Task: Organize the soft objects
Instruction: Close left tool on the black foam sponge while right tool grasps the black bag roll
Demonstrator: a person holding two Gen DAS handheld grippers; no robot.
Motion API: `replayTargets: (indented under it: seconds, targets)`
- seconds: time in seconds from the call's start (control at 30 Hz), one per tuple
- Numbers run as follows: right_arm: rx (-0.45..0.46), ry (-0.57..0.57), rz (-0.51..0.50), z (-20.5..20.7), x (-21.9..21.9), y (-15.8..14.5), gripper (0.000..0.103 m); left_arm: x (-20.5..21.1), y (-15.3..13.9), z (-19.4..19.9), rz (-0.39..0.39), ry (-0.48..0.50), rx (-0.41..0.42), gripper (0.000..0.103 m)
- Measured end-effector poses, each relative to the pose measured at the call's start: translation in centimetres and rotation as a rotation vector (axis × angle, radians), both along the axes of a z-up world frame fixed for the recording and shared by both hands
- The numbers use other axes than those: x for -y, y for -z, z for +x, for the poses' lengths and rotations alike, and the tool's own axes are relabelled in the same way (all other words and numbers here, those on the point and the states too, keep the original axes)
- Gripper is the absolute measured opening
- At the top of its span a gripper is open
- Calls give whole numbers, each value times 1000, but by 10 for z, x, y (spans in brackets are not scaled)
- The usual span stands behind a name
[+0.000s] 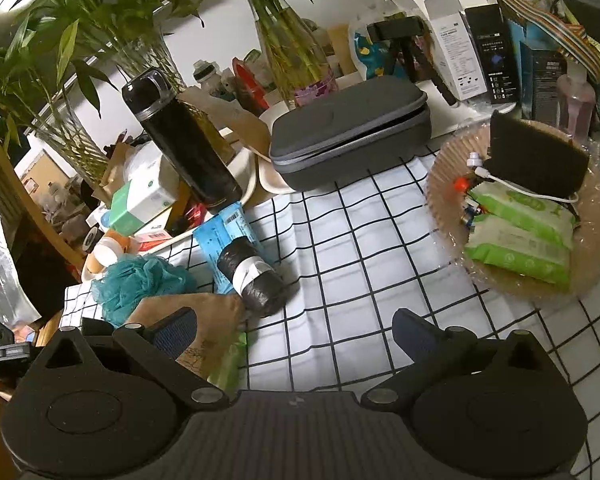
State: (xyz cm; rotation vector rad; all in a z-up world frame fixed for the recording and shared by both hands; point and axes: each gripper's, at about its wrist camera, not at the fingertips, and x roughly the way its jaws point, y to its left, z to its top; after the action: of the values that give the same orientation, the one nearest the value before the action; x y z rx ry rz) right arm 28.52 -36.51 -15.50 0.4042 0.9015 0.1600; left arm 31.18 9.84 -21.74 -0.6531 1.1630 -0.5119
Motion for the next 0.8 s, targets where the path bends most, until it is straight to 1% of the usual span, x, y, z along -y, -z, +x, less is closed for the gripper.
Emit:
replayTargets:
  seconds: [0.03,0.07,0.2,0.3,0.4,0.43,0.53,0.63,0.8]
  targets:
    - [1,0,1,0,0,0,103,1,1,0,-8,2,-6,71]
    - [1,3,2,1,1,0,103,2,1,0,-21,7,-7,66]
    - [8,7,-6,4,1,1,103,4,-4,-2,4,8,8,64]
    - [12,0,-10,6,0,2,103,3,-13,-5,38,-10,49,63]
    - [7,-14,-18,9,-3,4,103,-2,-26,-11,49,-39,103,63]
    - [6,-21,-19,10,-4,5,103,-3,-32,-14,64,-48,127,63]
    - [1,-36,-9,13,-8,7,103,-5,-48,-22,139,-83,208,63]
    - [9,-65,-6,16,-14,8,103,-5,-59,-27,196,-109,269,63]
    - [66,-194,-83,23,-38,3,103,-5,-63,-28,240,-129,299,63]
